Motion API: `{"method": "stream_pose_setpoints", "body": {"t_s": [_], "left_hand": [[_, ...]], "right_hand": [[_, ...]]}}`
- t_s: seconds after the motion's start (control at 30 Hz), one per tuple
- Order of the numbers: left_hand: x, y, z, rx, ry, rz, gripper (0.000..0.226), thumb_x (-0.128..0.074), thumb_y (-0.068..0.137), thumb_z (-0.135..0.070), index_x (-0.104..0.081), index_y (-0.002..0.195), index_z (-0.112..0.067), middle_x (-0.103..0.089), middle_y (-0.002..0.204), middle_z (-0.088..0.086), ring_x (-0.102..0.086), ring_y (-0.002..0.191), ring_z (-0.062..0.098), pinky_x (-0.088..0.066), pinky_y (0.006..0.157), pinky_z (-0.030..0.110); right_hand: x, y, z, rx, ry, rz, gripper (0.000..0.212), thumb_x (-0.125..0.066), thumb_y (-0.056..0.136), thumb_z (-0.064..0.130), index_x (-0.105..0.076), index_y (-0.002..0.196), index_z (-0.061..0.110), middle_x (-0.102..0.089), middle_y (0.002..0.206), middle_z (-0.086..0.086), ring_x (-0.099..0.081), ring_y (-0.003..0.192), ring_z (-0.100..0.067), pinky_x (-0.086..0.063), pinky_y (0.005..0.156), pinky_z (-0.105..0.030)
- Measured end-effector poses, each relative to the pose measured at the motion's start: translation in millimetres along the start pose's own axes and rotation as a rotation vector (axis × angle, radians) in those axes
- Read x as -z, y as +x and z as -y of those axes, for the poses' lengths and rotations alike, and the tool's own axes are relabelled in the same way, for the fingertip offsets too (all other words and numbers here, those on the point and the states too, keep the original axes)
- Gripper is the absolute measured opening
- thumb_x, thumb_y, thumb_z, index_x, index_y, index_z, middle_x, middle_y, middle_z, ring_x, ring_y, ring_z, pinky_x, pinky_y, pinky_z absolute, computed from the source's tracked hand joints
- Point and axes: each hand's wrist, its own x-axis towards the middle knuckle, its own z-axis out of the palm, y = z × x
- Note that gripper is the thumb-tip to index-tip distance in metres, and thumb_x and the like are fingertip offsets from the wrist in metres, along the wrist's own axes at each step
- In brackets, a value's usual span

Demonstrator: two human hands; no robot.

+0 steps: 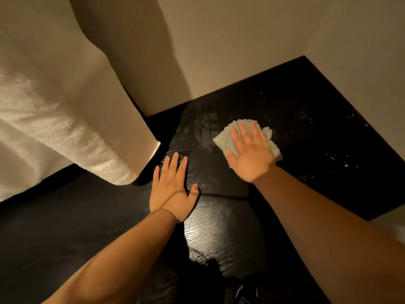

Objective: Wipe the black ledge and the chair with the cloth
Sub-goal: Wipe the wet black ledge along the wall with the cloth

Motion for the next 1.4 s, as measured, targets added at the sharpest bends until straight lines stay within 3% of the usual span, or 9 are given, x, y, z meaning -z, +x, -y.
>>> {"method": "stream_pose_setpoints", "body": {"t_s": [0.07,0.27,0.5,0.77,1.0,1.07,1.23,1.3,1.4], "left_hand": [[1,0,0,-0.001,0.001,0.001,0.083,-0.026,0.095,-0.064,-0.007,0.168,-0.028,0.004,0.176,0.001,0.008,0.162,0.022,0.002,0.13,0.049],[1,2,-1,0.023,-0.027,0.037,0.09,-0.025,0.092,-0.066,0.002,0.168,-0.025,0.012,0.175,-0.001,0.016,0.16,0.018,0.007,0.13,0.046],[4,3,0,0.027,-0.04,0.053,0.092,-0.027,0.092,-0.067,0.005,0.167,-0.025,0.016,0.174,-0.004,0.02,0.159,0.017,0.01,0.129,0.045],[1,4,3,0.09,-0.129,0.005,0.091,-0.031,0.094,-0.069,-0.002,0.168,-0.025,0.012,0.175,-0.002,0.018,0.16,0.016,0.012,0.129,0.041],[5,7,0,0.126,-0.116,0.005,0.092,-0.031,0.094,-0.069,0.002,0.168,-0.027,0.015,0.174,-0.005,0.017,0.16,0.017,0.011,0.129,0.043],[4,8,0,0.126,-0.113,0.007,0.092,-0.032,0.093,-0.069,0.002,0.168,-0.026,0.014,0.175,-0.004,0.015,0.16,0.017,0.009,0.13,0.044],[2,9,0,0.166,-0.138,-0.016,0.093,-0.035,0.094,-0.067,-0.001,0.168,-0.023,0.008,0.175,-0.003,0.009,0.161,0.017,0.012,0.129,0.042],[2,9,-1,0.249,-0.154,-0.029,0.092,-0.034,0.094,-0.067,0.002,0.168,-0.025,0.006,0.175,-0.003,0.008,0.161,0.016,0.012,0.129,0.045],[3,11,-3,0.325,-0.17,-0.033,0.089,-0.033,0.095,-0.068,0.004,0.167,-0.031,0.005,0.175,-0.005,0.009,0.16,0.016,0.012,0.129,0.048]], "right_hand": [[1,-6,15,0.016,0.022,0.013,0.077,-0.007,0.097,0.063,-0.003,0.164,0.025,0.006,0.172,-0.006,0.013,0.156,-0.035,0.005,0.126,-0.051],[-5,-28,40,0.47,0.005,0.138,0.084,-0.01,0.093,0.069,-0.003,0.164,0.024,0.008,0.171,-0.002,0.017,0.156,-0.029,0.007,0.127,-0.048],[6,48,40,0.07,0.038,0.005,0.08,-0.014,0.096,0.064,-0.01,0.164,0.021,-0.002,0.172,-0.006,0.006,0.157,-0.036,0.003,0.127,-0.05],[2,5,63,0.538,0.041,0.1,0.083,-0.014,0.093,0.067,-0.012,0.164,0.024,0.003,0.172,-0.003,0.012,0.157,-0.029,0.006,0.127,-0.048],[14,88,48,0.088,0.047,0.017,0.081,-0.015,0.096,0.065,-0.006,0.164,0.023,0.002,0.172,-0.006,0.009,0.156,-0.037,0.007,0.126,-0.05],[13,82,68,0.118,0.016,0.023,0.078,-0.011,0.096,0.063,-0.007,0.164,0.026,0.002,0.172,-0.008,0.011,0.155,-0.04,0.008,0.125,-0.053],[12,48,84,0.522,0.033,0.084,0.076,-0.012,0.095,0.065,-0.013,0.163,0.034,-0.001,0.172,0.0,0.009,0.157,-0.03,0.016,0.125,-0.044],[16,67,67,0.487,-0.013,0.057,0.081,-0.011,0.091,0.066,-0.015,0.163,0.032,-0.004,0.172,0.0,0.005,0.157,-0.03,0.026,0.117,-0.037],[23,113,32,0.207,-0.008,0.055,0.083,-0.01,0.091,0.067,-0.005,0.164,0.029,0.005,0.172,-0.002,0.01,0.156,-0.034,0.015,0.124,-0.045]]}}
